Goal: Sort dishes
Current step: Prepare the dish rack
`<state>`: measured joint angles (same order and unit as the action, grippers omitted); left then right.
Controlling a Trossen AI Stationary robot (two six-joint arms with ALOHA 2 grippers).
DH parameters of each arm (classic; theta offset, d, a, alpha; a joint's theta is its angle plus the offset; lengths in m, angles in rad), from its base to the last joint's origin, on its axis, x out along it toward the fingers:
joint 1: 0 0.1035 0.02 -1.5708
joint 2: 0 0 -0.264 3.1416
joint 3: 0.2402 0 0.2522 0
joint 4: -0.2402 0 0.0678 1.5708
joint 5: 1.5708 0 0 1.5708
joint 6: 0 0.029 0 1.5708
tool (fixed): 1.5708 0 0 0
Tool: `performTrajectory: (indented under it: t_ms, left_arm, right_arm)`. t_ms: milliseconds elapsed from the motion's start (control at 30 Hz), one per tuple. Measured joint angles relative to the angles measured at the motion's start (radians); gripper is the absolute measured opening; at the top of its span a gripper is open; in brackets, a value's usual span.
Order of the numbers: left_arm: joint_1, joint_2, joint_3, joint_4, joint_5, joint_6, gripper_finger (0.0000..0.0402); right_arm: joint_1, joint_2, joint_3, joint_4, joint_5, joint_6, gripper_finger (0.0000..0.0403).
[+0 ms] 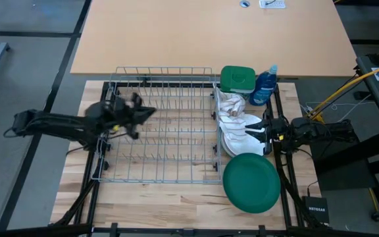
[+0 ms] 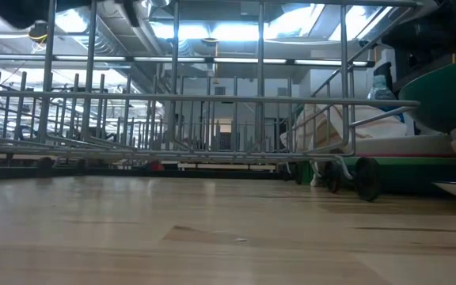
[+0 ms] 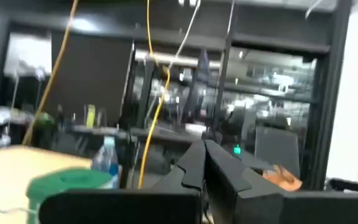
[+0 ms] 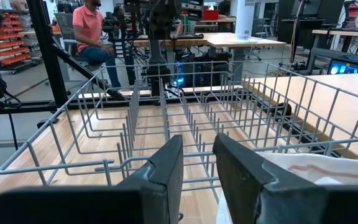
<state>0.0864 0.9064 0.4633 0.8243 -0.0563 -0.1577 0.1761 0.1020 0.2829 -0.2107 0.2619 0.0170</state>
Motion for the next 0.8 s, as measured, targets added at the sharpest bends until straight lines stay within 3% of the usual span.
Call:
performTrajectory:
  t_ms: [100,367,800]
  left_arm:
    - [0.000,0.138,0.108,-0.061,0.011,-0.046,0.0002]
    - [-0.005,0.447,0.398,-0.199,0.200,-0.103,0.0008]
    - [-0.065,0.814,0.849,-0.364,0.214,-0.095,0.0126]
  right_arm:
    - [0.000,0.000,0.000,0.000,0.000,0.001,0.0099]
    - [0.000,0.000,0.000,0.000,0.000,0.003,0.0099]
    - [0.000,0.000,0.000,0.000,0.000,0.004,0.0099]
